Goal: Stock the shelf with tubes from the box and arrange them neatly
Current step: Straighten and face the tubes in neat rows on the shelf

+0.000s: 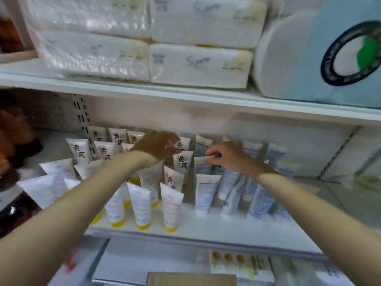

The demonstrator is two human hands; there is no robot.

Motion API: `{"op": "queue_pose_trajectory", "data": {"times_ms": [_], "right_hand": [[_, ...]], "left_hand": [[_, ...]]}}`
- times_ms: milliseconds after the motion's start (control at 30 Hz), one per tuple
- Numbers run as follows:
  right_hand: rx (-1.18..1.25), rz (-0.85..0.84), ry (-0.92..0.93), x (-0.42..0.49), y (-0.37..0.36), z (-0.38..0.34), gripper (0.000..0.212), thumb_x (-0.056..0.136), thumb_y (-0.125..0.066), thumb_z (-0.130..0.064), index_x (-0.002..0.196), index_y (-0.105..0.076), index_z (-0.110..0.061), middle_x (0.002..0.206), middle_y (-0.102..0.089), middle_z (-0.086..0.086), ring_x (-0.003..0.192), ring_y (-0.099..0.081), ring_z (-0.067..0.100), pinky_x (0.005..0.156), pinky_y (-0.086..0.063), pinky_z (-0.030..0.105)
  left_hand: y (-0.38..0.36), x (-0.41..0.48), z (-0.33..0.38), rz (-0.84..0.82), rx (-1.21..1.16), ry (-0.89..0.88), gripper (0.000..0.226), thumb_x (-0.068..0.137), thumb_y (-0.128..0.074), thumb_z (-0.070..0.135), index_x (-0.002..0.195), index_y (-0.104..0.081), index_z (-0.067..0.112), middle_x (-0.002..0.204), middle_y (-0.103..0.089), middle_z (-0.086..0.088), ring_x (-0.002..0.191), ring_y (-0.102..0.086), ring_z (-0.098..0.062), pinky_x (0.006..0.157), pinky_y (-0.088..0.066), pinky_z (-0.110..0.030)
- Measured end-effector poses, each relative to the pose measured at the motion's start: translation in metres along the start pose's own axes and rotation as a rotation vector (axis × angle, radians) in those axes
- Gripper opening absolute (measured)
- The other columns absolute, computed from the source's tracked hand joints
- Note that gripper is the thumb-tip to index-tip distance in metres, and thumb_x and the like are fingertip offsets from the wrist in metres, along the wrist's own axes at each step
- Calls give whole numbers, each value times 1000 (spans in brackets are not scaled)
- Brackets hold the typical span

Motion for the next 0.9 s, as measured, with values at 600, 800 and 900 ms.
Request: {"op": "queue_pose_trajectory", "data": {"times_ms": [600, 800, 900], "right_hand": [[77, 29, -161, 6, -9, 5, 28, 84, -69, -25, 112, -67, -17, 98, -68, -5, 84, -63, 6, 79, -46, 22], [88, 7, -120, 9, -13, 4, 35, 85, -68, -22, 115, -51, -29, 111, -60, -11, 75, -51, -8, 65, -37, 10], [105, -14, -106, 8, -13, 4, 19, 87, -65, -17, 100, -55, -27, 103, -58, -11, 75, -55, -4, 66, -41, 14]], "left_hand": [[-56, 64, 3, -184, 220, -148, 40, 87, -65, 25, 125, -58, 14, 132, -53, -2, 123, -45, -22, 100, -33, -32], [-53, 66, 1, -211, 221, -204, 33, 86, -65, 24, 117, -65, 12, 124, -59, -4, 115, -51, -21, 89, -37, -26], [-54, 68, -1, -194, 197, -220, 31, 86, -66, 26, 114, -67, 14, 120, -62, -2, 112, -53, -19, 88, -36, -24]]}}
Point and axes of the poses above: each hand's wrist, its own x-axis towards the middle knuckle, its own y-axis out of the back of the hand, z = x × y, the point moved 9 cm from there along x, towards the middle knuckle
